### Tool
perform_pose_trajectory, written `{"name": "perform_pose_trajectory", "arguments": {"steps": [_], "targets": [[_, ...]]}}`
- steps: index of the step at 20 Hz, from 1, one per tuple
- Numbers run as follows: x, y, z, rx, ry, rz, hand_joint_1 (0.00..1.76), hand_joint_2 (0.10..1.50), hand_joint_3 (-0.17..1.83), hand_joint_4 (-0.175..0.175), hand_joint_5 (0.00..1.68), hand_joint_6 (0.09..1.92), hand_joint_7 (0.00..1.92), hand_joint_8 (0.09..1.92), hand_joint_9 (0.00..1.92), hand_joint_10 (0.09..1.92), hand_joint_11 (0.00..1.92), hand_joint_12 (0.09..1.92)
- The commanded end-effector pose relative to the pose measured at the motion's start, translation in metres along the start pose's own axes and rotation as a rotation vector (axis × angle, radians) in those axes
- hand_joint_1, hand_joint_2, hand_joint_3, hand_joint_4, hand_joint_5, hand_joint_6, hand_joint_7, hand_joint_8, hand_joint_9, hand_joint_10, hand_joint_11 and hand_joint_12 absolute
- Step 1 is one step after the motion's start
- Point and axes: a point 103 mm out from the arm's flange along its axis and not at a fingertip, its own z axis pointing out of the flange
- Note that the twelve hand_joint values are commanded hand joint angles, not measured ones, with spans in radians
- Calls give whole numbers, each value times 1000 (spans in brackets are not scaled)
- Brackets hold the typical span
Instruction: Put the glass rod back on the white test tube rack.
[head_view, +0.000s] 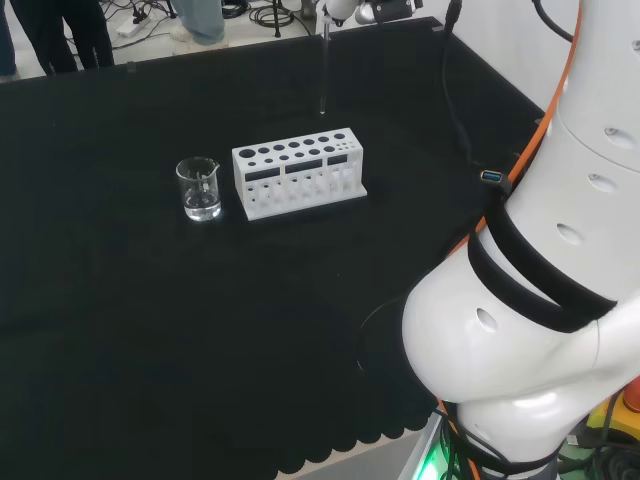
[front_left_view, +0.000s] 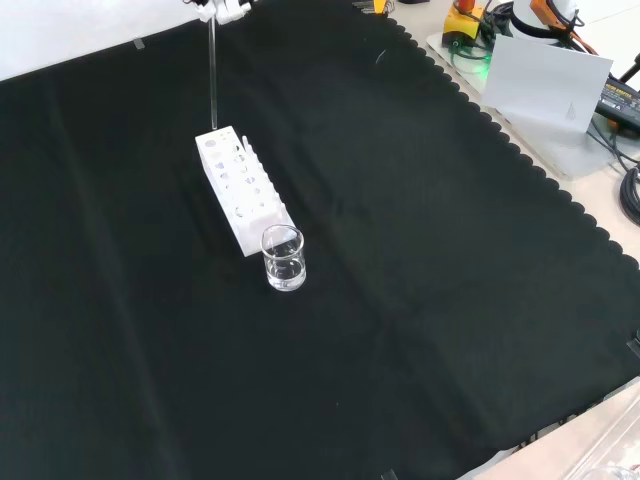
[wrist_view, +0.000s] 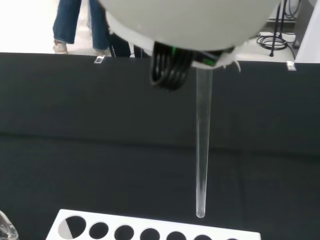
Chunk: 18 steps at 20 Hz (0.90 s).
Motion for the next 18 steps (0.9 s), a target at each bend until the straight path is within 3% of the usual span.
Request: {"name": "perform_pose_trajectory", "arguments": {"steps": [1,18], "targets": [[1,0,1,12,1,-4,1338,472,953,-175,1341,471,1393,841,1748,719,1703,754],[-18,11,31,36,17,8,1338,472,951,-175,1344,464,1396,837,1748,718,1703,753]]}}
